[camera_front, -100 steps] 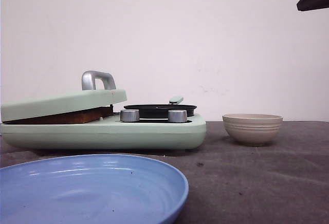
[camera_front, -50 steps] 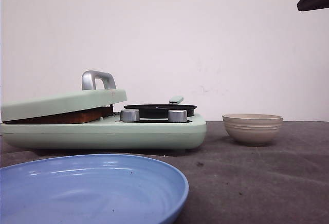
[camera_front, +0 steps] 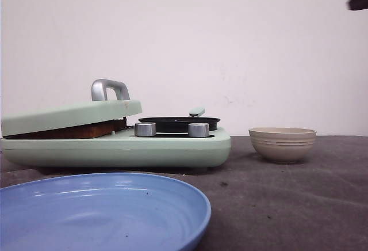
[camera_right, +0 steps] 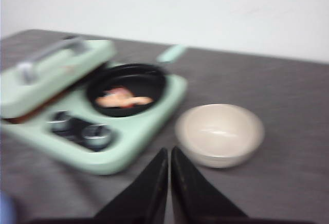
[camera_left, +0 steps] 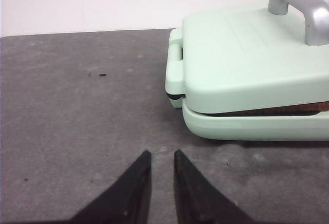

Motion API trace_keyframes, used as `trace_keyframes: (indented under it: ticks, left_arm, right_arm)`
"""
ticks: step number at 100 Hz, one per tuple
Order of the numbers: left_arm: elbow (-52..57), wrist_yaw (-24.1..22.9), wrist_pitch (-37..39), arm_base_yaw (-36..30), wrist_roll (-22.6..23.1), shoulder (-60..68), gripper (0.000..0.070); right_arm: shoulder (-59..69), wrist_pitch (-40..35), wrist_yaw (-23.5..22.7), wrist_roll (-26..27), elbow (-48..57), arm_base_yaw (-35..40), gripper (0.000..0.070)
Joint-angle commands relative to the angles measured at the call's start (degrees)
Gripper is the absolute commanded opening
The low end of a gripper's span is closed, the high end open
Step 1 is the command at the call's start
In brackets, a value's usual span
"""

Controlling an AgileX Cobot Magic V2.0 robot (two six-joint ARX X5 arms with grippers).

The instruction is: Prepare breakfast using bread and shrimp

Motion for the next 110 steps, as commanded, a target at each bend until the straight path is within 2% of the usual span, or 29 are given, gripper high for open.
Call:
trace_keyframes:
  ticks: [1,36,53,67,91,99,110]
  left_arm:
    - [-1.0,0.2,-0.2,0.0,0.3,0.0,0.0]
    - [-1.0,0.2,-0.2,0.0,0.3,0.0,0.0]
    - [-1.0,0.2,-0.2,0.0,0.3,0.0,0.0]
    - [-1.0,0.2,-0.3,0.0,0.3,0.0,0.0]
    - [-1.0,0.2,-0.3,0.0,0.3,0.0,0.0]
    - [-1.0,0.2,-0.3,0.0,0.3,0.0,0.0]
    - [-1.0,0.2,-0.2,0.0,0.3,0.0,0.0]
  right_arm:
    - [-2.5,0.2,1.2,-5.0,-2.9,-1.2,0.0]
    - [-25.4,0.3,-0.4,-5.8,-20.7,-10.1,0.0]
    - [-25.0,-0.9,-1.1,-5.8,-23.5,-12.2,0.0]
    - [-25.0,-1.0,0.4,-5.4,-23.5,-12.2,0.0]
    - [-25.0,-1.1,1.6,-1.6,-23.5,-12.3,0.0]
    - [-25.0,-1.2,3.5,-3.5,-23.5,-12.1,0.0]
    - [-25.0,-1.3,3.4,-4.3,-23.5,-12.1,0.0]
